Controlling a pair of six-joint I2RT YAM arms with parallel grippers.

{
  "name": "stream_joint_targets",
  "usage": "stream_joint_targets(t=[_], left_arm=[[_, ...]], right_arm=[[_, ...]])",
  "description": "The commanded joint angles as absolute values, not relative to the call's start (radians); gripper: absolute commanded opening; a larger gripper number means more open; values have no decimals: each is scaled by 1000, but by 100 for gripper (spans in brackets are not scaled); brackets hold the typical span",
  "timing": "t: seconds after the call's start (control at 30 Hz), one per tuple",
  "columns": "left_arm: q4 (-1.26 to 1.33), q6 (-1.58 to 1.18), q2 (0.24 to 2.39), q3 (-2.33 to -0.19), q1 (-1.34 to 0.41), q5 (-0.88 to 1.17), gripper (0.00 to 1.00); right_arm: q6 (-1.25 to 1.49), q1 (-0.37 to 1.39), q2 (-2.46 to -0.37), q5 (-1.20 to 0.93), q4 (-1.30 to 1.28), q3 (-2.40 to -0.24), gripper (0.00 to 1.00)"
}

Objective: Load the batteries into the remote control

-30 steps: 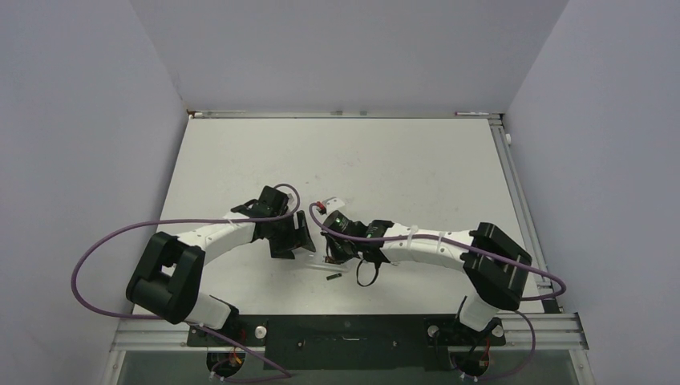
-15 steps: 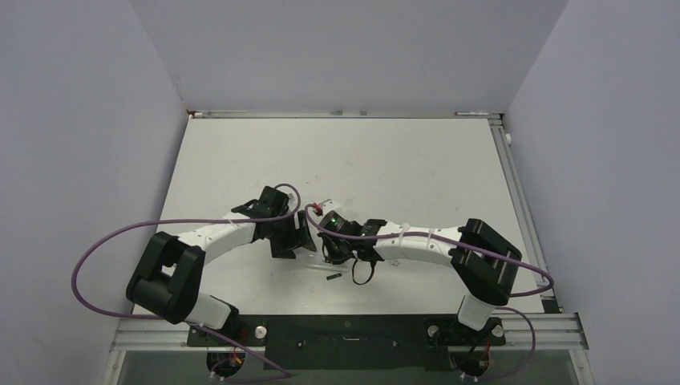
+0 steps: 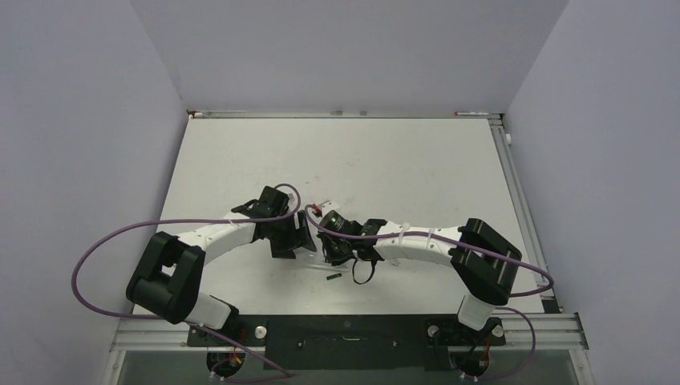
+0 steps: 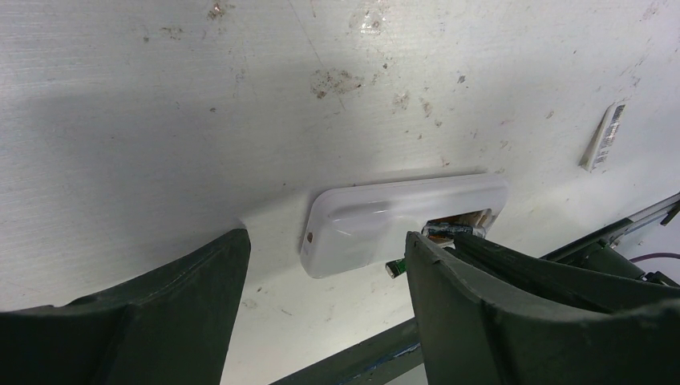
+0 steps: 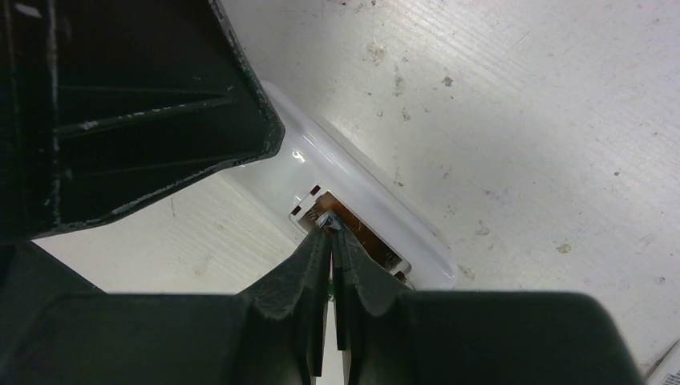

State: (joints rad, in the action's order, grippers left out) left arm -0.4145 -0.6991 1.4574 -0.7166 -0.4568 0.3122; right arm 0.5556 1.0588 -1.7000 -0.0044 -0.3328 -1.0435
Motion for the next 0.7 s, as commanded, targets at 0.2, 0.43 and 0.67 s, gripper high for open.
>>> stream_joint_targets(t=[0.2,0.43,0.67], left_arm=[[-386,-702,1466,-714,-460,319,68],[-386,-701,1465,-715,-460,318,68],[-386,-702,1462,-713,-460,318,68]], right_arm=[[562,1051,-1726,-38,-311,-1070,9],[570,1045,-1721,-32,-310,-1066,9],[570,1046,-1713,-37,-311,-1065,9]])
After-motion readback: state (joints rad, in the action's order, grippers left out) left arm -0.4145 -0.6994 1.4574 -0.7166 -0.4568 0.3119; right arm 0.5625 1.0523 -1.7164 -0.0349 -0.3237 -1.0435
